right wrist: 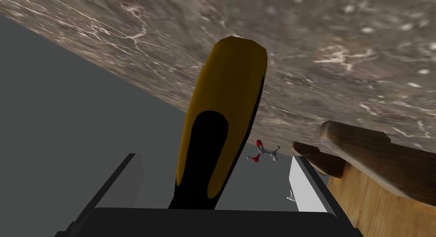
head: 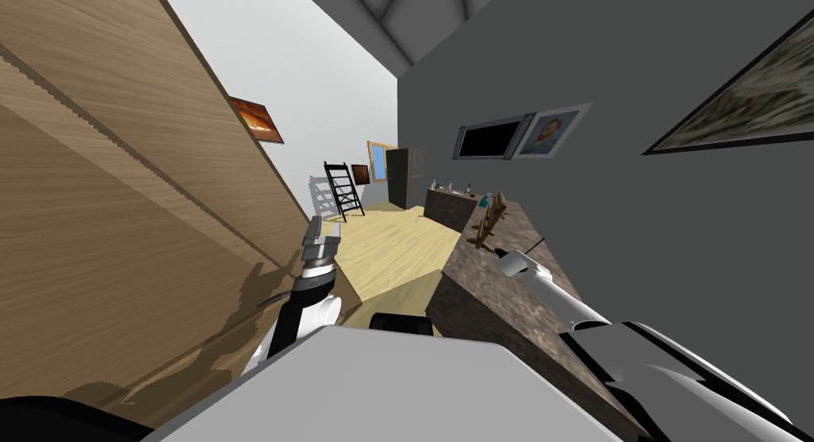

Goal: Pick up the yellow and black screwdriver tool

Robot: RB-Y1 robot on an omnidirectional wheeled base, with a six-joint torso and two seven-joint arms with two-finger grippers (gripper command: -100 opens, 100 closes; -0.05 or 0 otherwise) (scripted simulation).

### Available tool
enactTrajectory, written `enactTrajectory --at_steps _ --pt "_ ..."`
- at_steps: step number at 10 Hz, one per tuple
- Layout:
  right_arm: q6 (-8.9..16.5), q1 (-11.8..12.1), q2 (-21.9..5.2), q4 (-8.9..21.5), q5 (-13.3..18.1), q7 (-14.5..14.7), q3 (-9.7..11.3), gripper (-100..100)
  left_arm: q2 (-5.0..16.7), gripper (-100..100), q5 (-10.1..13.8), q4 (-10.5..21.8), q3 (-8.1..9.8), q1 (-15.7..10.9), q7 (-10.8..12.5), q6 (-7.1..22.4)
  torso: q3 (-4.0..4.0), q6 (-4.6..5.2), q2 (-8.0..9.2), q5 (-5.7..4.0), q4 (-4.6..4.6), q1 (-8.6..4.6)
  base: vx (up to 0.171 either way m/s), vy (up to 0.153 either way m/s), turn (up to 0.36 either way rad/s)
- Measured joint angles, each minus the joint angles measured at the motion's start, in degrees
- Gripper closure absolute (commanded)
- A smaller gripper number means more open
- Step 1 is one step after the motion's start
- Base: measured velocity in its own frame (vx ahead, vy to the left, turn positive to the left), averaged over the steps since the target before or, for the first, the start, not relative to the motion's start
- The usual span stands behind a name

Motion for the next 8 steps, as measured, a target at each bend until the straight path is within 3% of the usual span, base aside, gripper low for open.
enactTrajectory --at_steps 3,6,7,8 --pt "4.58 1.50 1.14 -4.86 1.85 -2.91 0.94 -100 0.00 0 0.00 0.00 0.00 0.00 0.00 0.00 0.03 0.03 0.07 -0.03 -0.01 -0.06 -0.030 -0.088 0.032" --pt "8.48 1.73 2.24 -7.78 3.19 -5.06 1.87 -100 0.00 0 0.00 0.00 0.00 0.00 0.00 0.00 -0.02 0.05 -0.02 -0.04 -0.02 -0.11 -0.012 -0.082 0.029" --pt "8.79 1.74 2.25 -7.97 3.22 -5.16 1.87 100 -0.01 0 0.00 0.00 -0.01 0.00 0.00 0.00 -0.06 0.07 -0.07 -0.04 -0.06 0.01 -0.001 -0.006 -0.002" --pt "8.76 1.74 2.23 -7.94 3.22 -5.15 1.87 100 -0.01 0 0.00 0.00 -0.01 0.00 0.00 0.00 -0.08 0.06 -0.10 -0.03 -0.06 0.09 -0.001 -0.005 -0.021"
